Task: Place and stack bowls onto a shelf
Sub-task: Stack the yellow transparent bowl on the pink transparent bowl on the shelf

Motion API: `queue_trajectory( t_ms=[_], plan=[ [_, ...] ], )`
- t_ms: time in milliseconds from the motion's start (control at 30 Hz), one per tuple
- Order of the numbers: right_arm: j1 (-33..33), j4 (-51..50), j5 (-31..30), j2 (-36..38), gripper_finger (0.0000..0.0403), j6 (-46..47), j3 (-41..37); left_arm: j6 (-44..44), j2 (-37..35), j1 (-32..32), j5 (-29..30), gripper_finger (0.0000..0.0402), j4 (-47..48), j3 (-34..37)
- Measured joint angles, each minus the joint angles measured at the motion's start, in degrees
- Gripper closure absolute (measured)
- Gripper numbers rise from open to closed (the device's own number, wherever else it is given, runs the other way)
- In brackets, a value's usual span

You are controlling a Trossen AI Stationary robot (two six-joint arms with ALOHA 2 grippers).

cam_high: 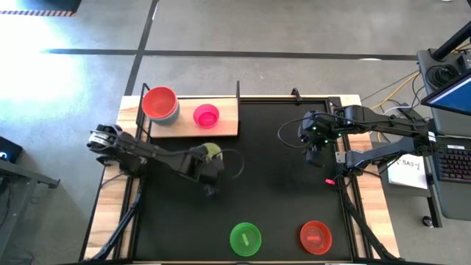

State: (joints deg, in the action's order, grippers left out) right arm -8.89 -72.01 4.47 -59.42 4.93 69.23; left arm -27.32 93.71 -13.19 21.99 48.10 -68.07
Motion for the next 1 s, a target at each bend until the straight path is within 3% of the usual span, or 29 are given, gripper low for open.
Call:
queue_trajectory(
  t_ms=[367, 600, 1000],
  plan=[
    [0.0, 0.8, 0.0, 0.0, 0.0174, 0.0, 0.0, 14.5, -0.6, 11.3, 8.5, 0.0402, 0.2, -2.4],
    [0.0, 0.8, 0.0, 0.0, 0.0174, 0.0, 0.0, 21.8, -1.3, 22.5, 8.5, 0.0402, -2.4, -1.6],
    [0.0, 0.9, 0.0, 0.0, 0.0174, 0.0, 0.0, 24.8, -1.2, 36.8, -3.2, 0.0401, -8.8, -1.6]
  ],
)
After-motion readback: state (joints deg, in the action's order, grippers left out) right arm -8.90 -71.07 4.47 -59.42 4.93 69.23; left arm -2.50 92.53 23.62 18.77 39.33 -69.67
